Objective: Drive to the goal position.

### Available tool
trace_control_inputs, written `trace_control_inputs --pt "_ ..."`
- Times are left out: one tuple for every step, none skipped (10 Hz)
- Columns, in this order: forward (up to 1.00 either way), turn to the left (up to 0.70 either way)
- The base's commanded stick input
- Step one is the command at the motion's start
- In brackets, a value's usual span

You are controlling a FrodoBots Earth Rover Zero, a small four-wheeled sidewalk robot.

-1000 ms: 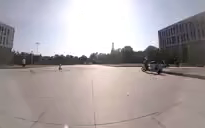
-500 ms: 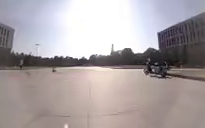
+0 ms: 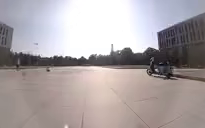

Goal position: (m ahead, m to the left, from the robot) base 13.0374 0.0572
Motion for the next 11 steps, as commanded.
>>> trace_control_inputs --pt "1.0 0.0" --pt "1.0 0.0" --pt "1.0 0.0" --pt "1.0 0.0" --pt "1.0 0.0" --pt "1.0 0.0" --pt "1.0 0.0" --pt "1.0 0.0" --pt "1.0 0.0" --pt "1.0 0.0" --pt "1.0 0.0"
